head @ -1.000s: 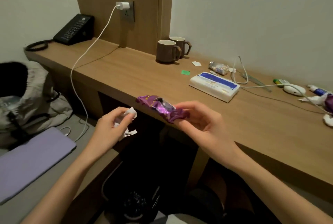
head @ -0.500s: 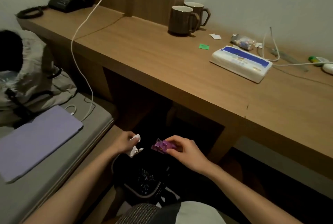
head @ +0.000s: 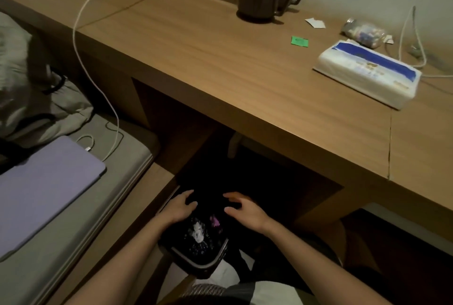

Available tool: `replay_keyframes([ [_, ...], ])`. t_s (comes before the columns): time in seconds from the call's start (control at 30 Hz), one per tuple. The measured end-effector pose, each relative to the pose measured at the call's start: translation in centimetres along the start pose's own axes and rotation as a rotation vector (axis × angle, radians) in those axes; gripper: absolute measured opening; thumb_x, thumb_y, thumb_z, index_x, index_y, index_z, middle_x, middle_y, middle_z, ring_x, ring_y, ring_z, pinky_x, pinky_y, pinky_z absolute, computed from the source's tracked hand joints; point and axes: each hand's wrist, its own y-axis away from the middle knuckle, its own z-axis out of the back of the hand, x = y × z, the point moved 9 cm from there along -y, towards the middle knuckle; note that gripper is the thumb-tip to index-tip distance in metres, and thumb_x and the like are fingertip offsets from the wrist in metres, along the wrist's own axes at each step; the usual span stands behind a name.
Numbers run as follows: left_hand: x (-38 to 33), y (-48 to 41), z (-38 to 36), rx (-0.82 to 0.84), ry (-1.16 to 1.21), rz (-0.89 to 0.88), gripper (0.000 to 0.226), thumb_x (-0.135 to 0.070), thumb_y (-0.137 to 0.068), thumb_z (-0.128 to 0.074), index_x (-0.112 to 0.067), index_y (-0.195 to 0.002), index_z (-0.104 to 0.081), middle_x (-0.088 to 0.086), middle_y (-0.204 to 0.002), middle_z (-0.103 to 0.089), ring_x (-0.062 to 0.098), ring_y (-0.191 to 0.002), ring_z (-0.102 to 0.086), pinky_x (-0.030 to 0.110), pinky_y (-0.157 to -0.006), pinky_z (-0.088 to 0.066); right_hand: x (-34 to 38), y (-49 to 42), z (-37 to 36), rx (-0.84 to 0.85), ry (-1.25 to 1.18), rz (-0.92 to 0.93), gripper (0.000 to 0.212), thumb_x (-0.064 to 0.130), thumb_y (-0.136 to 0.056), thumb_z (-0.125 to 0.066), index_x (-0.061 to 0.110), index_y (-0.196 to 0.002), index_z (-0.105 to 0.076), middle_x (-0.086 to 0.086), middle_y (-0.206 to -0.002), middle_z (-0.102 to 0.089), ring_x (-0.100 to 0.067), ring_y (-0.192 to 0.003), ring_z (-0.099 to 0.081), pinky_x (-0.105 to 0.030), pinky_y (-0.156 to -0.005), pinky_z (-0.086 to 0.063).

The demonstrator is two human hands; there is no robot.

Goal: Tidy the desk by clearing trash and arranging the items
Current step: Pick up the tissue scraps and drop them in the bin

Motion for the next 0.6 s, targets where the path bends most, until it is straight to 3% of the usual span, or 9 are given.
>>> replay_keyframes([
  [0.1, -3.9, 2.9, 2.4, -0.141, -0.008, -0.179, 0.039, -0.029, -0.096, -0.047, -0.025, -0.135, -0.044, 0.0, -0.121, -0.06, 0.015, -0.089, -0.063, 0.021, -0.071, -0.047, 3.3, 3.0, 1.9, -0.039, 0.022, 0.096, 0.036, 0.026, -0.094, -0.056, 0.028, -0.13, -0.052, 0.006, -0.13, -0.055, -0.011, -0.103, -0.063, -0.032, -0.093, -0.052],
  [0.13, -5.5, 4.3, 3.3, -0.186, -0.006, -0.243, 0.033, -0.03, -0.096, -0.047, -0.029, -0.129, -0.048, -0.003, -0.114, -0.062, 0.013, -0.083, -0.063, 0.023, -0.07, -0.049, 4.9, 4.5, 2.7, -0.054, 0.031, 0.152, 0.035, 0.024, -0.094, -0.057, 0.027, -0.129, -0.054, 0.007, -0.126, -0.058, -0.01, -0.1, -0.065, -0.032, -0.091, -0.053],
  [0.3, -13.5, 14.0, 7.1, -0.383, -0.028, -0.527, 0.027, -0.029, -0.093, -0.052, -0.038, -0.118, -0.055, -0.02, -0.096, -0.063, -0.012, -0.078, -0.058, 0.011, -0.066, -0.046, 13.3, 13.9, 6.6, -0.118, 0.028, 0.417, 0.033, 0.019, -0.095, -0.057, 0.027, -0.126, -0.057, 0.009, -0.114, -0.067, 0.001, -0.106, -0.062, -0.024, -0.092, -0.051],
  [0.47, -20.6, 23.7, 10.4, -0.509, 0.2, -0.757, 0.031, -0.025, -0.088, -0.059, -0.042, -0.115, -0.059, -0.012, -0.09, -0.066, 0.008, -0.083, -0.064, 0.027, -0.071, -0.054, 19.7, 23.1, 11.8, -0.262, 0.028, 0.621, 0.031, 0.012, -0.095, -0.055, 0.024, -0.123, -0.06, 0.01, -0.109, -0.07, -0.009, -0.096, -0.068, -0.025, -0.089, -0.053],
  [0.6, -26.4, 27.3, 12.8, -0.593, 0.223, -0.87, 0.03, -0.027, -0.088, -0.06, -0.041, -0.115, -0.06, -0.012, -0.091, -0.065, 0.009, -0.082, -0.061, 0.022, -0.066, -0.05, 22.1, 27.0, 16.8, -0.438, 0.095, 0.737, 0.03, 0.01, -0.093, -0.056, 0.019, -0.121, -0.062, 0.009, -0.107, -0.07, -0.011, -0.095, -0.068, -0.025, -0.084, -0.055],
])
